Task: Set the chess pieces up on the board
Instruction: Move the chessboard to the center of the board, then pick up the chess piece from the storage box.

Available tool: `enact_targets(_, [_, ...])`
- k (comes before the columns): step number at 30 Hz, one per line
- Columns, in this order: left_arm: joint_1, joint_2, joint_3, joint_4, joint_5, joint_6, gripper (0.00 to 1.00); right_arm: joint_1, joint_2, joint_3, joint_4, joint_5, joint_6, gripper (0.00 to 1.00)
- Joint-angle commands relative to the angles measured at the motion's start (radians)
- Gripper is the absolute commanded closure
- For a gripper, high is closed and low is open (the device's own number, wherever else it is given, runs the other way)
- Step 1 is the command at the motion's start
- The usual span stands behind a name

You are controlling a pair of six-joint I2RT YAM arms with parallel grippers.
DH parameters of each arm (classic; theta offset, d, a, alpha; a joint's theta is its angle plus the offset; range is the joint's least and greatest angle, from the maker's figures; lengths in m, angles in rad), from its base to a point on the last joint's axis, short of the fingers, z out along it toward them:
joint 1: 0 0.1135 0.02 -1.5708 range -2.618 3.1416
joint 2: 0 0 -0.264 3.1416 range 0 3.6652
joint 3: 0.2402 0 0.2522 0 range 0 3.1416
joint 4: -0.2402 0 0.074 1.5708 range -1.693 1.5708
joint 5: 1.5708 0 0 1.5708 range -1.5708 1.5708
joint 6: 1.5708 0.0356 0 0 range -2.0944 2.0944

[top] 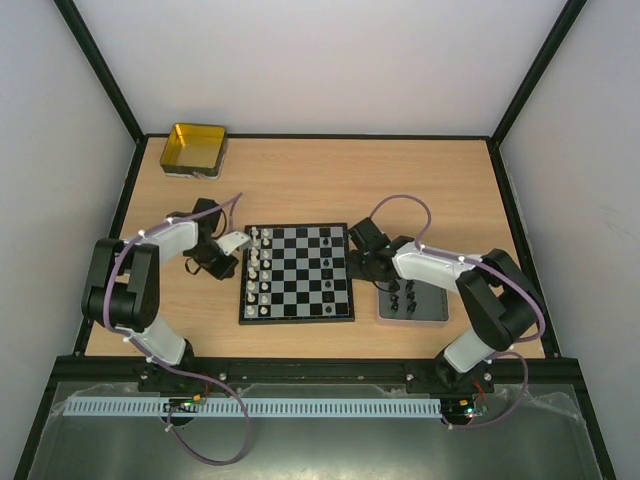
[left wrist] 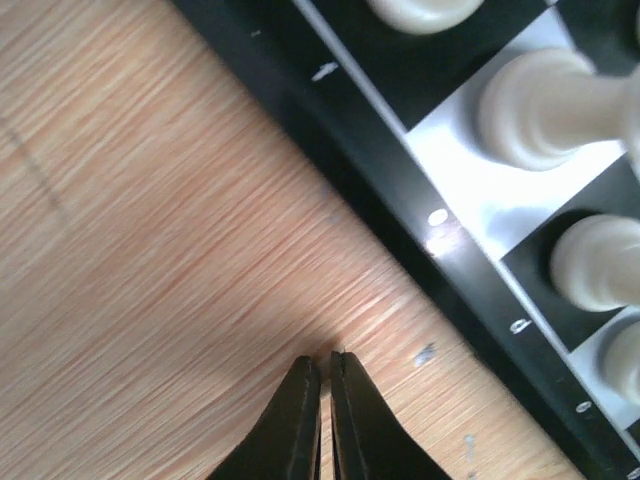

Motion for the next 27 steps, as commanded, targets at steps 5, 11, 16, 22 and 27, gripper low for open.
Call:
enact_targets(5, [0.079, -0.063, -0.003, -0.008, -0.043, 0.018, 0.82, 0.005, -0.165, 0.027, -0.118, 0.098, -0.017, 0.98])
enact_targets(11, [0.098, -0.203, -0.005, -0.021, -0.033, 0.012, 0.40, -0.004, -0.281, 0.085, -0.229, 0.158, -0.020, 0.74])
enact_targets(16, [0.119, -0.336, 0.015, -0.040, -0.001, -0.001, 0.25, -0.047, -0.357, 0.090, -0.294, 0.166, -0.027, 0.47])
enact_targets(22, [0.121, -0.490, 0.004, 0.041, 0.014, -0.079, 0.01, -0.136, -0.409, 0.042, -0.312, 0.140, -0.035, 0.19])
enact_targets(27, [0.158, -0.509, -0.035, 0.138, 0.036, -0.173, 0.01, -0.214, -0.402, -0.013, -0.281, 0.053, -0.046, 0.22])
